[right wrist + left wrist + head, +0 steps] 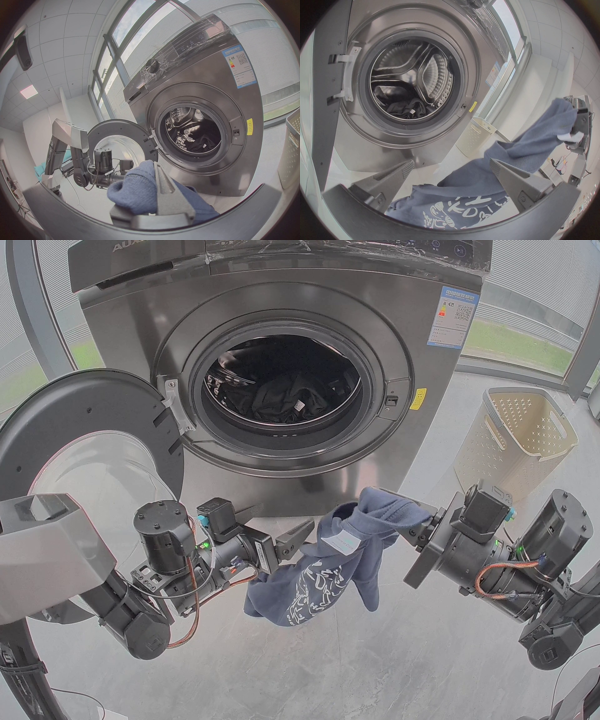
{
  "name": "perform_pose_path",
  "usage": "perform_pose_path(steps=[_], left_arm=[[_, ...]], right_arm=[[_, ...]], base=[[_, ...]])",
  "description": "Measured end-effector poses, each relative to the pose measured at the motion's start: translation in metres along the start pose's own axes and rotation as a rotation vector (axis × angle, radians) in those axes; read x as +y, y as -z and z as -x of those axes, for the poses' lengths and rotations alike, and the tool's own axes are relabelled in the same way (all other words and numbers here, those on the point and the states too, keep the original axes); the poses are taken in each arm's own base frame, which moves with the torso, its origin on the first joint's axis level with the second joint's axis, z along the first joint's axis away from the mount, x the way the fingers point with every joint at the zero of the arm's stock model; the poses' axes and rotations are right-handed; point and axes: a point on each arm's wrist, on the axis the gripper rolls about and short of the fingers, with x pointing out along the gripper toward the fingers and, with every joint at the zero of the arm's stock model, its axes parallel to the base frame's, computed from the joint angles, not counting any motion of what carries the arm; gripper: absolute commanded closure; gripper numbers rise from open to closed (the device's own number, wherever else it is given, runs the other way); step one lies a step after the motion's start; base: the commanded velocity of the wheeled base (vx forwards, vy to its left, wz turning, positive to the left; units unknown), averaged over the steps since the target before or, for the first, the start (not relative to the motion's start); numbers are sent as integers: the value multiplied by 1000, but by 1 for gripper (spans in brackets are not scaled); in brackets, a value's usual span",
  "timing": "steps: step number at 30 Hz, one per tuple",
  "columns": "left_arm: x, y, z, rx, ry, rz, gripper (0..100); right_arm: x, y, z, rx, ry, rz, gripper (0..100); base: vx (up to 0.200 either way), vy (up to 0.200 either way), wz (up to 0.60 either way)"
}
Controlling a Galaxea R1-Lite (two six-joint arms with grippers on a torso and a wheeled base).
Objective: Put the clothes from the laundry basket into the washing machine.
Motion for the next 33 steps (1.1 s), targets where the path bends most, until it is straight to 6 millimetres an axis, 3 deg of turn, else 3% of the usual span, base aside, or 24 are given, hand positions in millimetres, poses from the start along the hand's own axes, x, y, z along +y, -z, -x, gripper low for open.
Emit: perform_pose_path(steps=[7,14,21,28,33], left_arm=[[-14,9,1,51,79,5,0],[-39,19,6,114,177,12,0],[-60,27,6,158,236,14,0],[-58,27,2,148,219,10,0],[-32,18,-1,110,133,-12,0]], right_arm=[[2,2,-8,-12,32,-22,100],[-10,12,-19,-6,149,-35,100],[-16,8,-36,-63,212,-54,100],[-24,11,-37,-57,224,-48,100],[-33,12,-32,-43,215,-39,100]], base=[[0,0,0],[0,0,0],[0,0,0],[0,0,0],[0,0,0]])
